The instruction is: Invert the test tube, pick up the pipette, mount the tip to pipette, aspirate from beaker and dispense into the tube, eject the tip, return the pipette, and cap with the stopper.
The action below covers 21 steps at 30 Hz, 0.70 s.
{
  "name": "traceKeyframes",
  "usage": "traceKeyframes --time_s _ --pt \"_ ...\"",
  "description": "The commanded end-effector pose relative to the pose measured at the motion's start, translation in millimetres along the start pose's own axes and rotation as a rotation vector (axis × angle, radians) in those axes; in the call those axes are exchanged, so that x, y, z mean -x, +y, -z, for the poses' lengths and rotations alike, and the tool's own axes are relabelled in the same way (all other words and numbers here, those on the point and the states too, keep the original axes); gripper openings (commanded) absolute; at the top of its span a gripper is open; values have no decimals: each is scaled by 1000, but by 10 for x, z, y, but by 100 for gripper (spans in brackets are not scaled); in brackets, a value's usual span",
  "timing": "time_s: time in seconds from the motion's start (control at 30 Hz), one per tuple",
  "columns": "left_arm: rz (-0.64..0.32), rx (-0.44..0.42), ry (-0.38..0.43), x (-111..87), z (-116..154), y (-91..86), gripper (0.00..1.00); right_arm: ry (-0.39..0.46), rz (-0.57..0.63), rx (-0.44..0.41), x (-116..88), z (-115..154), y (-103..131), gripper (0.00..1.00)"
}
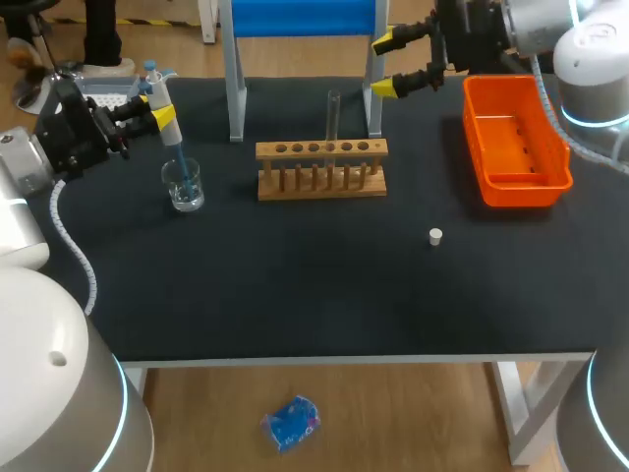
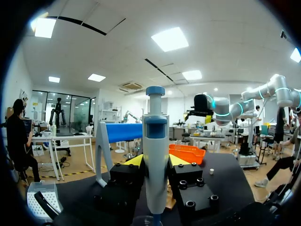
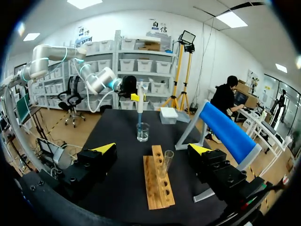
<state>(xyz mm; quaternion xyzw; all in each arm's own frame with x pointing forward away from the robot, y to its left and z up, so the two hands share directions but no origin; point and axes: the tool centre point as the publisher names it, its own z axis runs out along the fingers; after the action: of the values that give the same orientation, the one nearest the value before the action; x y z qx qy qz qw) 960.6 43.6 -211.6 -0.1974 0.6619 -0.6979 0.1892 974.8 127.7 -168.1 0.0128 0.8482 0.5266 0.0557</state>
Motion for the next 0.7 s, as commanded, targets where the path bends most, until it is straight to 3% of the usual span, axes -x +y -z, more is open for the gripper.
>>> traceKeyframes --time_s 0.03,0.27,0.7 --pt "0 1 -2 -6 -4 -7 0 20 7 -21 111 -83 -159 100" --pt "0 1 -2 -6 -4 -7 0 45 11 -91 238 -209 -415 100" --pt "0 1 -2 -6 -4 -7 0 125 32 -125 401 -433 -633 100"
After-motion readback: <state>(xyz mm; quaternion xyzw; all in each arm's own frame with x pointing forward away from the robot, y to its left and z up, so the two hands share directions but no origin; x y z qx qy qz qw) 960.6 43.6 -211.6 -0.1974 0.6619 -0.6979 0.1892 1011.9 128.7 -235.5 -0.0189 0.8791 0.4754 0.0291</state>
